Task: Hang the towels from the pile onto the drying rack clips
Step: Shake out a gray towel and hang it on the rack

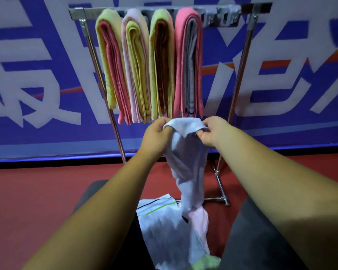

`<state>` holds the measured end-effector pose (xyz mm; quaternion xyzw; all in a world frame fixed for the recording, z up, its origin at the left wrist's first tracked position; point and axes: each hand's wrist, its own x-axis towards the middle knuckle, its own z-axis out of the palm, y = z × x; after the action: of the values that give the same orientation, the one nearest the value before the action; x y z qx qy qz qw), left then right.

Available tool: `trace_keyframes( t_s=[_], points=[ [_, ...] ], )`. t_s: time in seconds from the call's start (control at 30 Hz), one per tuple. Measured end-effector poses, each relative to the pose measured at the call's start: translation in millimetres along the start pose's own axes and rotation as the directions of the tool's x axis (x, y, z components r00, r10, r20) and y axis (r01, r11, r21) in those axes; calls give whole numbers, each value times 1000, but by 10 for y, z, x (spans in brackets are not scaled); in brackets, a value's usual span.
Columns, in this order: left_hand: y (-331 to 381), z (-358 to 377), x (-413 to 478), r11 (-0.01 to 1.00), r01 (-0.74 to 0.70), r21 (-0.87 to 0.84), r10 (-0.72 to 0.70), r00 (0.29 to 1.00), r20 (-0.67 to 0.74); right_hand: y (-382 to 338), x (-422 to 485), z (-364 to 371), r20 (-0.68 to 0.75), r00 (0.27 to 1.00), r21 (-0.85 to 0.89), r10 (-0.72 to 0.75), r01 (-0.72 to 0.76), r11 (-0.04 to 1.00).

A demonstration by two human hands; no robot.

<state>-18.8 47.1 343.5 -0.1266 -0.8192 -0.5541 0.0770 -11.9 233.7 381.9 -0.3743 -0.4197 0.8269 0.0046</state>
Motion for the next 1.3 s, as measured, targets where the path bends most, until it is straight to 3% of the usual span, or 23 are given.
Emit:
trace_keyframes(
  t_s=[0.13,0.23,0.3,0.37,0.53,0.67,0.8,1.07,1.3],
  points=[
    [410,-69,271,991,-115,69,109,991,82,-128,-246,74,139,988,57,-70,63,996],
    [742,-136,511,971,-171,165,154,982,110,-261,-393,205,305,942,-202,-139,207,957],
    [968,-234,648,957,-212,199,187,972,139,-361,-467,269,399,891,-442,-219,396,805],
    [1184,-351,739,960,-220,176,186,964,191,-467,-577,307,490,823,-544,-286,546,637],
    [1593,-667,815,955,-259,143,189,907,376,-783,-704,380,621,675,-480,-398,729,488],
    [1772,-879,845,949,-265,173,178,899,400,-1001,-781,438,654,628,-551,-422,777,304],
    [1877,-1101,907,946,-260,191,184,921,343,-1177,-943,483,620,640,-526,-455,769,364],
    [1798,-1613,1029,909,-234,344,170,964,206,-1471,-1077,674,435,537,-424,-723,830,362],
    [1659,-1986,1043,820,-235,522,123,963,241,-1627,-1102,741,288,530,-318,-798,839,442]
  ],
)
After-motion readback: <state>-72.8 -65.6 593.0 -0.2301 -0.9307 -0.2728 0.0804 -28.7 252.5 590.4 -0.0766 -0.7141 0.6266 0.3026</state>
